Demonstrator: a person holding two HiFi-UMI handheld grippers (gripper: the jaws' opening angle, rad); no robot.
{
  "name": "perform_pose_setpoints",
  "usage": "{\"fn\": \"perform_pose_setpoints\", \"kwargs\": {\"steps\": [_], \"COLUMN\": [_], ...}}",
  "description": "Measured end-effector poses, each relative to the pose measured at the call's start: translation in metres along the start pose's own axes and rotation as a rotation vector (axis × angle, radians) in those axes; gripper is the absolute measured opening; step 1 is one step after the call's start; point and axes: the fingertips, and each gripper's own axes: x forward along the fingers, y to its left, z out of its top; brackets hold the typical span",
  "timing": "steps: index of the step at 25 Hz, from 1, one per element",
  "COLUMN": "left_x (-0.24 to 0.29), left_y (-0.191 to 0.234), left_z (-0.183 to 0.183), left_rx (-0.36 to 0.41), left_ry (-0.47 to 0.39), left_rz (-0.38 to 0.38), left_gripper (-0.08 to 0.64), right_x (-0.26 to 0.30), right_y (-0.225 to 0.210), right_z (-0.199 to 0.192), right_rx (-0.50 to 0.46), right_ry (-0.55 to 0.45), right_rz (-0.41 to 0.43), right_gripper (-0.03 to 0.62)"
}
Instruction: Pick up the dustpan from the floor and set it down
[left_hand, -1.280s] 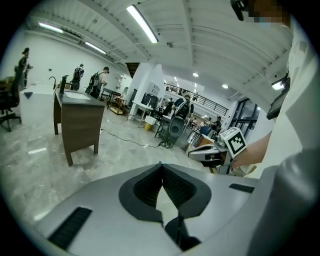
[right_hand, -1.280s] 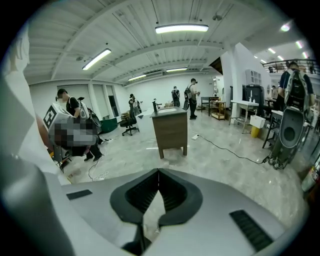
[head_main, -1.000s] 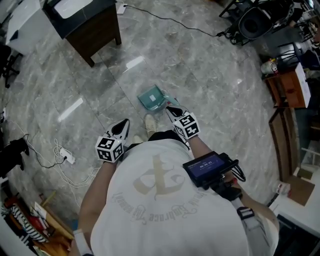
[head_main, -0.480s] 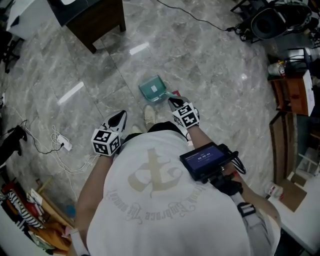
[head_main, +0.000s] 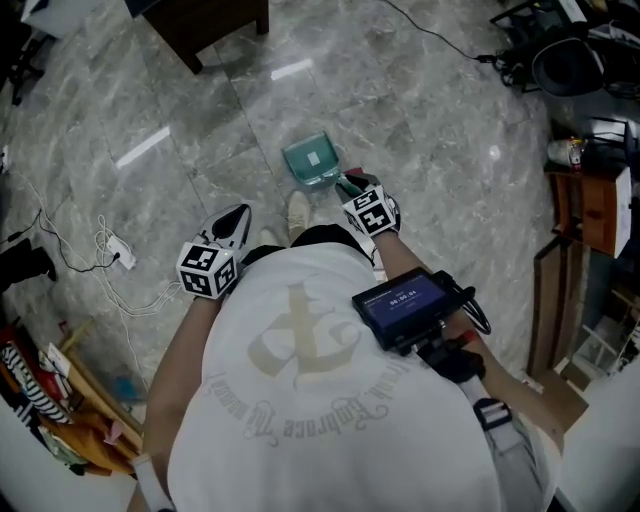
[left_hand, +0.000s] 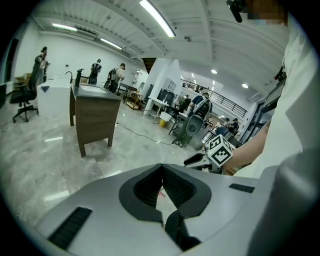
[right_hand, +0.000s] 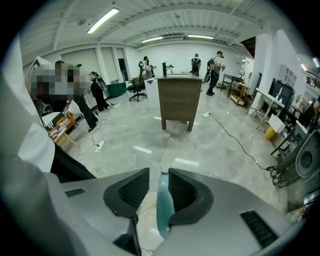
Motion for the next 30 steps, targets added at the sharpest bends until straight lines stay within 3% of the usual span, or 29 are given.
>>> {"fn": "perform_pose_setpoints", "kwargs": {"steps": [9, 19, 23, 30], "left_x": [0.004, -0.014, -0.021, -0.027], "left_y": [0.032, 0.028, 0.024, 0.022], "left_z": [0.000, 0.001, 0.002, -0.002], "left_rx": [-0.051, -0.042, -0.038, -0.043], "left_ry": [0.010, 0.024, 0.024, 0.029], "left_rz": [0.059, 0.110, 0.126, 0.144], "left_gripper": [0.012, 0.012, 0.012, 0.012], "right_x": [0.046, 0.060, 0.063, 0.063], "right_y": [-0.004, 0.006, 0.005, 0.003], "right_z": [-0.012, -0.035, -0.047, -0.060], "right_rx": [-0.026, -0.054, -0.057, -0.057], "right_ry": [0.140, 0.237, 0.279, 0.309], "right_rz": [0.052, 0.088, 0.073, 0.048], "right_gripper": [0.196, 0.209, 0.201, 0.118]}}
